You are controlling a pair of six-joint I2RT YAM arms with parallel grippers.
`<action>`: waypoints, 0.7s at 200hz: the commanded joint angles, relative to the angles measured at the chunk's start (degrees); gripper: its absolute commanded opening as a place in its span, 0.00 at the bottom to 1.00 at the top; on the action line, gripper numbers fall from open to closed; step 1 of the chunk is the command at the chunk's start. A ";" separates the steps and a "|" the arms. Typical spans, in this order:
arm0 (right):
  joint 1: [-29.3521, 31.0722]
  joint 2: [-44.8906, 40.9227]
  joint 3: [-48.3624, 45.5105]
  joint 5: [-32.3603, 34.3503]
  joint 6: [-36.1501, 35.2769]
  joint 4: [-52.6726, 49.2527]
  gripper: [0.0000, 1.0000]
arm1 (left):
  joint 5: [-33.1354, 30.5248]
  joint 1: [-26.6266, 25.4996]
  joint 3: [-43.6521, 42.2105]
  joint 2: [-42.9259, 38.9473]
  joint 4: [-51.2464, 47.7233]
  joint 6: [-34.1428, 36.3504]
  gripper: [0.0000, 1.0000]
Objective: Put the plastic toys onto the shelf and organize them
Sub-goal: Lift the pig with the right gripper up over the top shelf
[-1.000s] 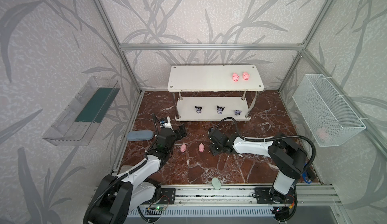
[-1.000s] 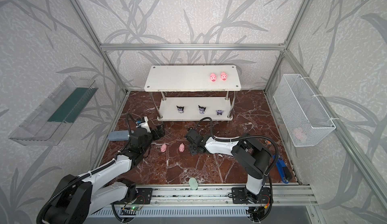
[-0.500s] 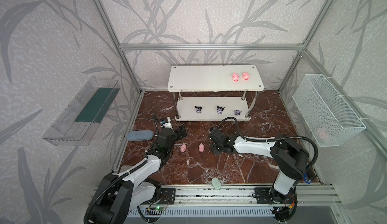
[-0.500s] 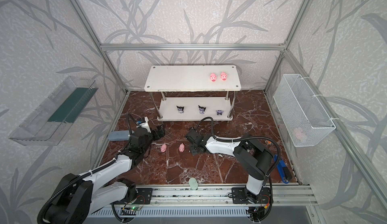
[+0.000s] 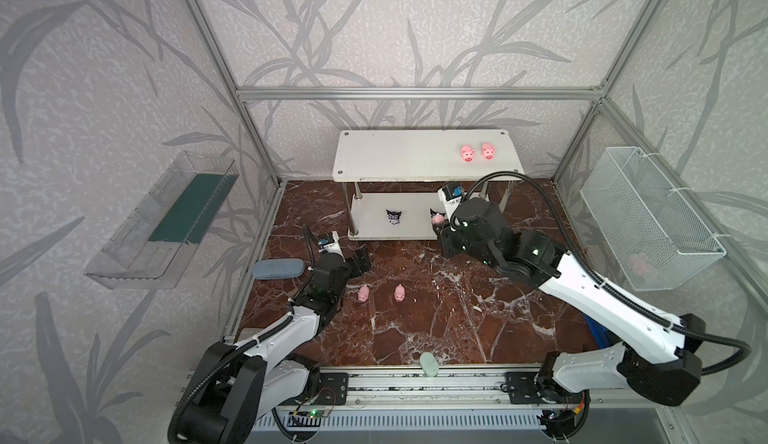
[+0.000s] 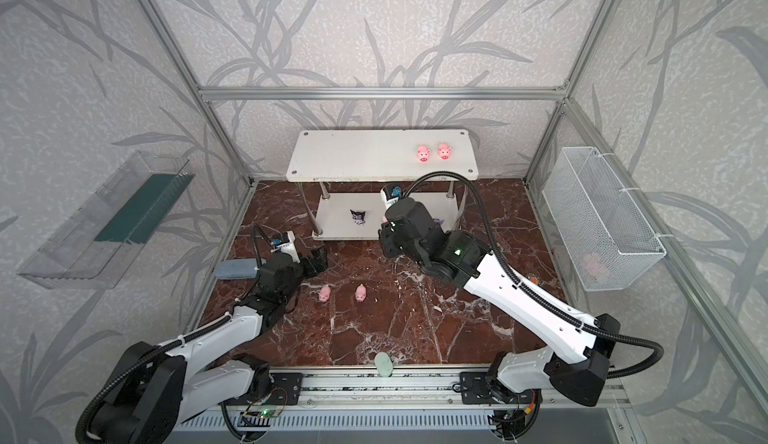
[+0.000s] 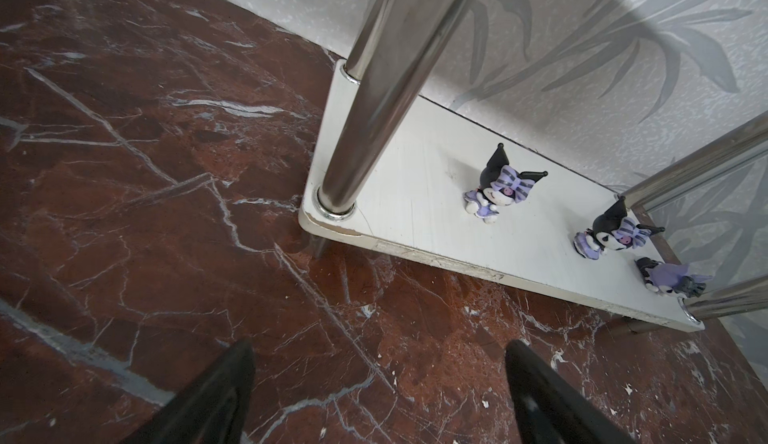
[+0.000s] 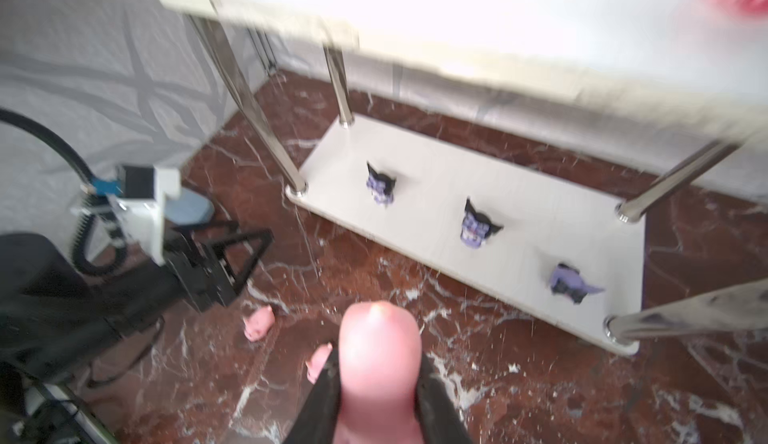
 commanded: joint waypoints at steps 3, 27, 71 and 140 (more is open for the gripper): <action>0.12 3.52 7.14 4.51 -6.53 -3.63 0.27 | 1.35 0.23 -0.01 1.64 2.68 -0.97 0.92; -2.43 9.35 16.48 3.67 -9.99 -3.06 0.27 | 1.96 0.31 0.09 2.34 3.29 -1.31 0.92; -9.45 25.01 36.00 -0.93 -10.78 -7.25 0.27 | 1.65 0.40 0.08 1.45 2.39 -0.68 0.92; -16.55 48.71 71.80 -3.02 -7.43 -25.04 0.27 | 1.07 0.75 -0.62 -0.35 1.44 -0.78 0.92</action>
